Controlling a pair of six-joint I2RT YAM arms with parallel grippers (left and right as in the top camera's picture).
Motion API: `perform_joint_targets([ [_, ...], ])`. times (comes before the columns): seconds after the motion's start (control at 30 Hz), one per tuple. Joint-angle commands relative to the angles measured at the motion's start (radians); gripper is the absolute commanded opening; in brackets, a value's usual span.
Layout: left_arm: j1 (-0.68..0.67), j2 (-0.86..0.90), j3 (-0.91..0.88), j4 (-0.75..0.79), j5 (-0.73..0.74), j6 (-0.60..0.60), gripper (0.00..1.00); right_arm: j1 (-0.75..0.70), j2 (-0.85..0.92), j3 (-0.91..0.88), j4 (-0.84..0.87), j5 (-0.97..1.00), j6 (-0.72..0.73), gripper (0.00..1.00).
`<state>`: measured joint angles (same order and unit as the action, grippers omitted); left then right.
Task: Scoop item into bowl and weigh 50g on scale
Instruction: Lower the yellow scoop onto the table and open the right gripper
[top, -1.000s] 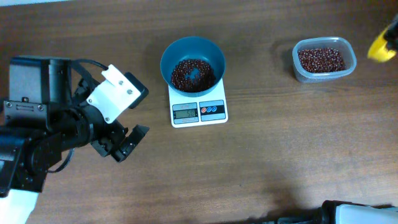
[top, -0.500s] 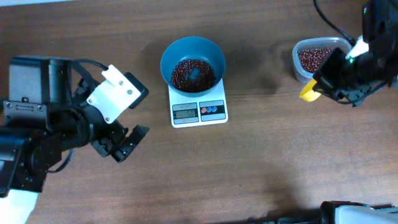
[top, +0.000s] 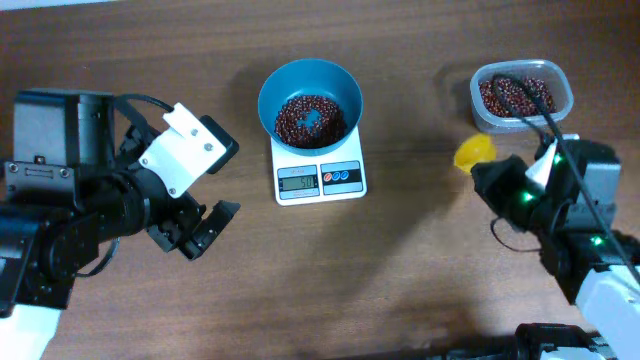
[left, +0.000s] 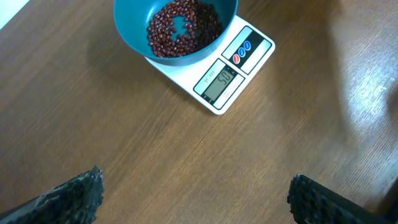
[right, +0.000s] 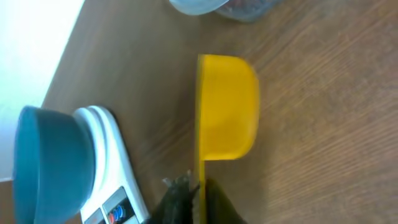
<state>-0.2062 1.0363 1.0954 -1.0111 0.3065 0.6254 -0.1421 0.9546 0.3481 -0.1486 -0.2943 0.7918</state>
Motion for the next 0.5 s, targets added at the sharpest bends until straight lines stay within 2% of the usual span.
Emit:
perform_joint_targets([
  [0.0,0.005,-0.002,0.014,-0.001,0.001,0.012,0.99,0.003,0.009,-0.045,0.011,0.019,0.055,0.19],
  [0.07,0.005,-0.002,0.014,-0.001,0.001,0.012,0.99,0.004,0.060,-0.047,0.028,0.024,0.063,0.19],
  [0.1,0.005,-0.002,0.014,-0.001,0.001,0.012,0.99,0.004,0.084,-0.047,0.049,0.023,0.063,0.24],
  [0.17,0.005,-0.002,0.014,-0.001,0.001,0.012,0.99,0.004,0.121,-0.047,0.077,0.017,0.063,0.51],
  [0.2,0.005,-0.002,0.014,-0.001,0.001,0.012,0.99,0.003,0.138,-0.047,0.084,0.019,0.063,0.75],
  [0.23,0.005,-0.002,0.014,-0.001,0.001,0.012,0.99,0.004,0.150,-0.047,0.083,0.036,0.063,0.93],
  [0.27,0.005,-0.002,0.014,-0.001,0.001,0.012,0.99,0.003,0.159,-0.047,0.082,0.053,0.063,0.99],
  [0.47,0.005,-0.002,0.014,-0.001,0.001,0.012,0.99,0.003,0.164,-0.040,0.065,0.093,0.083,0.99],
])
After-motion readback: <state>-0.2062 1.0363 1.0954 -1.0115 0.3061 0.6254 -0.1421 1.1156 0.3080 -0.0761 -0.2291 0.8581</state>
